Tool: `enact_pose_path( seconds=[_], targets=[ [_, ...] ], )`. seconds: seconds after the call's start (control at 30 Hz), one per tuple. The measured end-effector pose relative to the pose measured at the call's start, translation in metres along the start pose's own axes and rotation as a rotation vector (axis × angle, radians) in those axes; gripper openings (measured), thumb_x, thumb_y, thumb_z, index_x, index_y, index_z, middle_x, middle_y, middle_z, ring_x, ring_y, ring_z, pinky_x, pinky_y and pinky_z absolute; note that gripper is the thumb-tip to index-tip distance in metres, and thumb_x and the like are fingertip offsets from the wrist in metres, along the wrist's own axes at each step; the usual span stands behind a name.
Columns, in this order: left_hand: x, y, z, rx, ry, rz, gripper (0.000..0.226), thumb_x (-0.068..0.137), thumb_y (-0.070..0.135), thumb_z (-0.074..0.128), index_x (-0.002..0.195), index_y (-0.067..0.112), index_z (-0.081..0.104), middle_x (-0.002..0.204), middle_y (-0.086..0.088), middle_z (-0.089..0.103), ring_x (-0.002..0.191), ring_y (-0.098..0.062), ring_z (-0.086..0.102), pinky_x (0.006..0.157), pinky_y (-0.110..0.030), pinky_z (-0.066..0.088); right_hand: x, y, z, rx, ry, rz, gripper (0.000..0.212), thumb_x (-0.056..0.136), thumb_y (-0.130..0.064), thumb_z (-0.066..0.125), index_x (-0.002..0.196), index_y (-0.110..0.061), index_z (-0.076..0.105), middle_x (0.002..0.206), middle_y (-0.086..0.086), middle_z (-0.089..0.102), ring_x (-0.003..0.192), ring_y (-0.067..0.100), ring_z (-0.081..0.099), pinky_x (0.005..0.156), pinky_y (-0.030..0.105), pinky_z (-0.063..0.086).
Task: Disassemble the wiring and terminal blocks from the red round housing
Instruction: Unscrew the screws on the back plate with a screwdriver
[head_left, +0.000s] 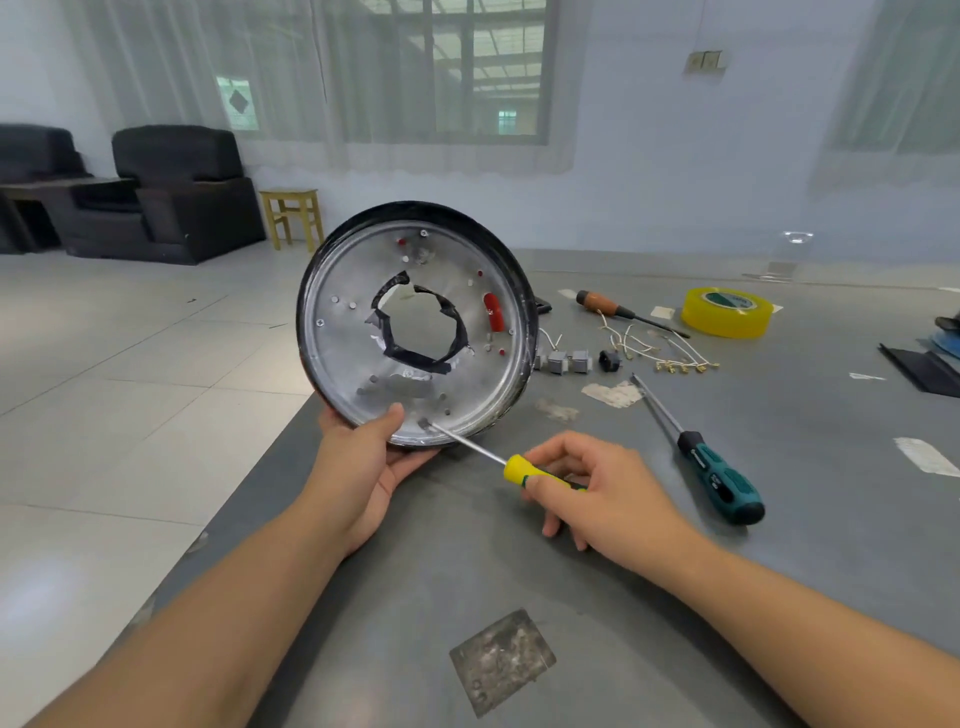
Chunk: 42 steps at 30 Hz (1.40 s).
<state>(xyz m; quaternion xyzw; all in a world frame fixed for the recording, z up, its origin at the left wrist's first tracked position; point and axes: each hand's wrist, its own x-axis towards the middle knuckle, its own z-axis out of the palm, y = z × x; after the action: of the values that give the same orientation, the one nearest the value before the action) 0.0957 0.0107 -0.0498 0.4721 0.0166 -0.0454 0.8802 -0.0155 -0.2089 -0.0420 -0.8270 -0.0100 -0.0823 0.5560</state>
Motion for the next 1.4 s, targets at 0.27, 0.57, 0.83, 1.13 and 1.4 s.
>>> enact_pose_path(
  seconds=[0.27,0.57,0.83,1.13,1.4],
  targets=[
    [-0.004,0.002,0.004,-0.035,0.045,0.019,0.045,0.108,0.008,0.055,0.148,0.019,0.037,0.138,-0.009,0.065,0.117,-0.036,0.07,0.076,-0.053,0.066,-0.002,-0.001,0.004,-0.095,0.082,-0.001,0.007,0.086,-0.028,0.072,0.089,-0.031,0.078,0.083,-0.007,0.077,0.05,0.01,0.064,0.046,0.02,0.045],
    [-0.006,0.002,0.004,-0.028,0.055,0.03,0.041,0.107,0.006,0.055,0.142,0.019,0.039,0.139,-0.011,0.064,0.116,-0.037,0.07,0.076,-0.053,0.066,-0.002,-0.004,0.004,-0.094,0.067,-0.018,0.005,0.088,-0.033,0.074,0.089,-0.029,0.077,0.086,-0.006,0.077,0.051,0.01,0.063,0.05,0.02,0.047],
    [-0.009,-0.002,0.005,0.065,0.066,0.132,0.046,0.108,0.006,0.055,0.146,0.023,0.036,0.14,-0.002,0.063,0.118,-0.03,0.071,0.079,-0.051,0.065,-0.006,-0.008,0.008,-0.21,0.078,-0.072,0.008,0.089,-0.035,0.071,0.094,-0.031,0.075,0.084,-0.011,0.076,0.056,0.008,0.067,0.058,0.019,0.051],
    [-0.009,-0.01,0.007,0.308,0.063,0.26,0.035,0.106,0.015,0.06,0.127,0.038,0.044,0.117,0.021,0.066,0.112,-0.015,0.072,0.082,-0.049,0.065,-0.025,-0.028,0.021,-1.185,0.129,-0.557,0.02,0.097,-0.03,0.061,0.114,-0.02,0.066,0.088,-0.001,0.068,0.072,0.03,0.068,0.049,0.036,0.049],
    [-0.009,-0.011,0.006,0.33,0.062,0.281,0.04,0.106,0.015,0.059,0.136,0.032,0.038,0.118,0.021,0.065,0.111,-0.012,0.071,0.087,-0.054,0.064,-0.019,-0.032,0.024,-0.481,0.197,-0.189,0.04,0.083,-0.044,0.053,0.117,-0.035,0.071,0.109,-0.016,0.071,0.093,0.011,0.069,0.082,0.032,0.056]
  ],
)
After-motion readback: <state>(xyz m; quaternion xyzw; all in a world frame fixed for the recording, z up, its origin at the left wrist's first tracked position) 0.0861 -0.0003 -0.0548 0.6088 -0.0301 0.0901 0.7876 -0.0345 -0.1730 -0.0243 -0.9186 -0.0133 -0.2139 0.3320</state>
